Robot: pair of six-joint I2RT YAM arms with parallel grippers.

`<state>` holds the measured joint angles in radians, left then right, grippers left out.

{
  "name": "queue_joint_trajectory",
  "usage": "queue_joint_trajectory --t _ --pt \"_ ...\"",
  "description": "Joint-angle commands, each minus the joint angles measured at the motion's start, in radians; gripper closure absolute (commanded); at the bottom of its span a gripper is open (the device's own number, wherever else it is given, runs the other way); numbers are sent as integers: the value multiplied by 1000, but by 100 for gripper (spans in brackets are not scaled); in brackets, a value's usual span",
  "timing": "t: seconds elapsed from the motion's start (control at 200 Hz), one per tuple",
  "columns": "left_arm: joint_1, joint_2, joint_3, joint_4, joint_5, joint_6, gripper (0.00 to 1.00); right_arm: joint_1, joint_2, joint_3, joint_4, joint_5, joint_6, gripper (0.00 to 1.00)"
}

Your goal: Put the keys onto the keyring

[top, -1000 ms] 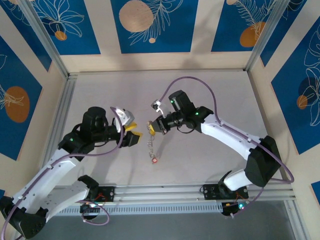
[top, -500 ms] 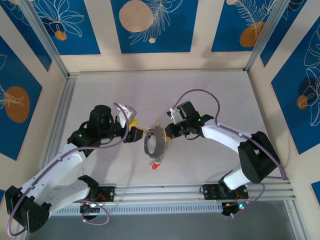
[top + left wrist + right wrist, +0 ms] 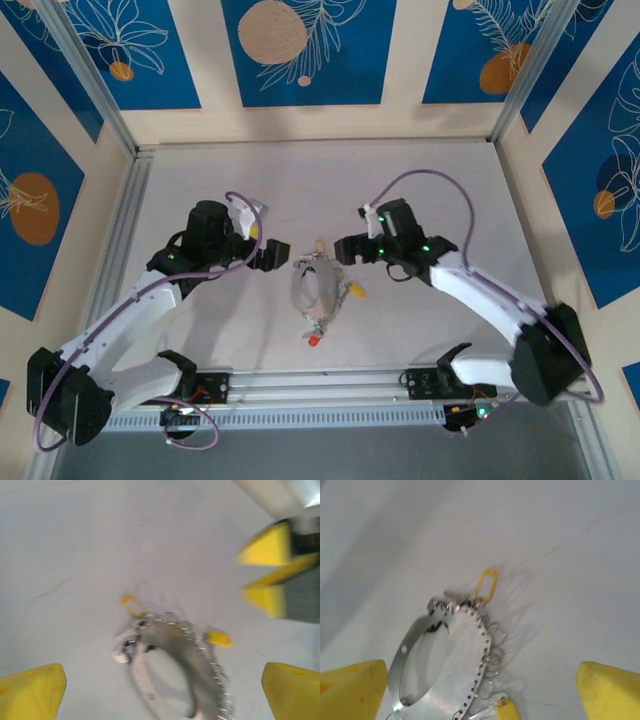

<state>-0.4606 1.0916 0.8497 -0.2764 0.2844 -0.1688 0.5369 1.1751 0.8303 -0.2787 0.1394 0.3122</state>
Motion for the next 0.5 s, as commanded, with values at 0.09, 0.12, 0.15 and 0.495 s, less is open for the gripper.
queue_joint_trajectory --t 0.09,0.12,0.15,0.495 --pt "49 51 -66 106 -457 -76 0 -163 -232 -184 187 167 -36 1" --pt "52 52 -87 151 -502 -67 0 -200 -251 -211 215 131 -29 1" --pt "54 54 -109 195 -549 -59 0 -234 -258 -230 247 90 -28 1" --pt "134 133 -194 412 -823 169 0 -478 -172 -495 725 28 -94 1"
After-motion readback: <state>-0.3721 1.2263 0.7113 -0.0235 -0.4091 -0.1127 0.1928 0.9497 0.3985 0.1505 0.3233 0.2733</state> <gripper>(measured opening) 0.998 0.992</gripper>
